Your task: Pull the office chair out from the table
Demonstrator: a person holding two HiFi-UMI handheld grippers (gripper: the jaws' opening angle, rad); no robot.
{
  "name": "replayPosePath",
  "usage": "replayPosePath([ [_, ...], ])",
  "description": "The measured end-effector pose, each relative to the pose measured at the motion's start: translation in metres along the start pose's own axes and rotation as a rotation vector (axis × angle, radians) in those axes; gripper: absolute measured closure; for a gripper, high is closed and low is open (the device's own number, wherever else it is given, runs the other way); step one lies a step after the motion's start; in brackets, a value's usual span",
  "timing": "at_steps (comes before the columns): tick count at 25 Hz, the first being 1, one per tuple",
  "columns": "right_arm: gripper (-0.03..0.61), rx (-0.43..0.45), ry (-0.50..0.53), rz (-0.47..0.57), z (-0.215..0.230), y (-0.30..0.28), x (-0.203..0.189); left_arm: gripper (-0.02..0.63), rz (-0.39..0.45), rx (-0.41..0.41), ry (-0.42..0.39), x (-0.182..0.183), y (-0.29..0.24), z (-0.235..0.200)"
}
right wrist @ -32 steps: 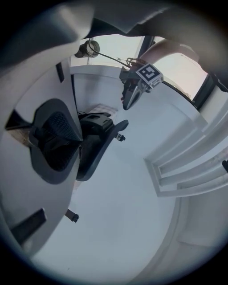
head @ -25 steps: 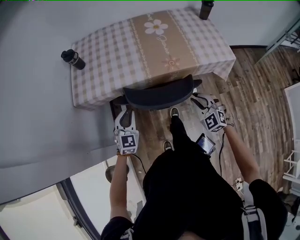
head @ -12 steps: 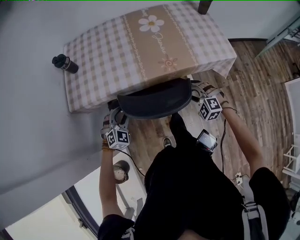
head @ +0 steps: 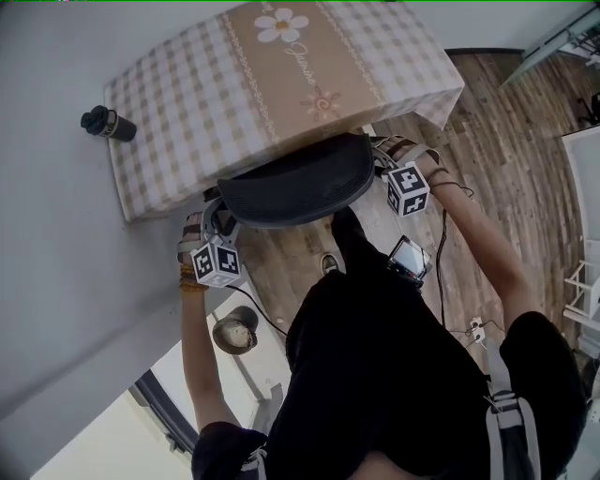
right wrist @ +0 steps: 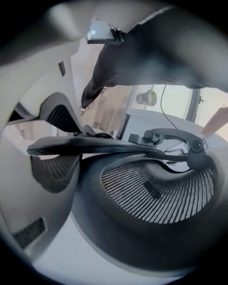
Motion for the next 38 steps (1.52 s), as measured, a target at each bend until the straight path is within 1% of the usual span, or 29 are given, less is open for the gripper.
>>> replayPosePath([
  [3, 0.42, 0.005, 0.007, -0.012, 0.0, -0.002, 0.006, 0.38, -0.062, -0.074, -0.067, -0.009, -0.013, 0.011],
  [5, 0.434, -0.002, -0.006, -0.006, -0.001, -0.002, 0.007, 0.38, -0.077, -0.128, -0.088, -0.01, -0.026, 0.02],
  [7, 0.434, -0.017, -0.027, 0.0, -0.003, -0.004, 0.007, 0.397, -0.077, -0.136, -0.091, -0.01, -0.033, 0.022],
  [8, 0.436, -0.027, -0.035, 0.003, -0.003, -0.006, 0.007, 0.44, -0.075, -0.128, -0.085, -0.011, -0.034, 0.02],
  [9, 0.451, -0.037, -0.044, 0.009, -0.003, -0.007, 0.008, 0.442, -0.071, -0.122, -0.075, -0.012, -0.033, 0.019],
  [12, 0.449, -0.056, -0.074, 0.039, -0.003, -0.01, 0.01, 0.44, -0.054, -0.115, -0.05, -0.014, -0.033, 0.018],
  [15, 0.451, -0.045, -0.105, 0.06, -0.004, -0.01, 0.01, 0.445, -0.06, -0.138, -0.037, -0.014, -0.033, 0.019],
  [18, 0.453, -0.009, -0.127, 0.057, -0.003, -0.009, 0.01, 0.449, -0.07, -0.165, -0.021, -0.012, -0.033, 0.019],
  [21, 0.454, 0.014, -0.14, 0.055, -0.002, -0.009, 0.008, 0.449, -0.044, -0.185, 0.017, -0.009, -0.031, 0.019],
  [26, 0.453, 0.009, -0.153, 0.041, -0.004, -0.01, 0.004, 0.453, -0.029, -0.208, 0.05, -0.004, -0.031, 0.023],
  [32, 0.451, 0.0, -0.162, 0.03, -0.007, -0.008, 0.003, 0.451, -0.045, -0.206, 0.065, 0.0, -0.029, 0.026],
  [38, 0.449, 0.002, -0.174, 0.01, -0.005, -0.007, 0.001, 0.451, -0.045, -0.201, 0.113, 0.003, -0.029, 0.025],
])
Point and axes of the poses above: the fingertips, and each gripper's own axes: y backward along the fingers, z to its right, x out of its top, the point moved 3 cm from there along y, backward along the fingers, and after that the axes turned 8 degrees about -y, right-handed, at the moved point
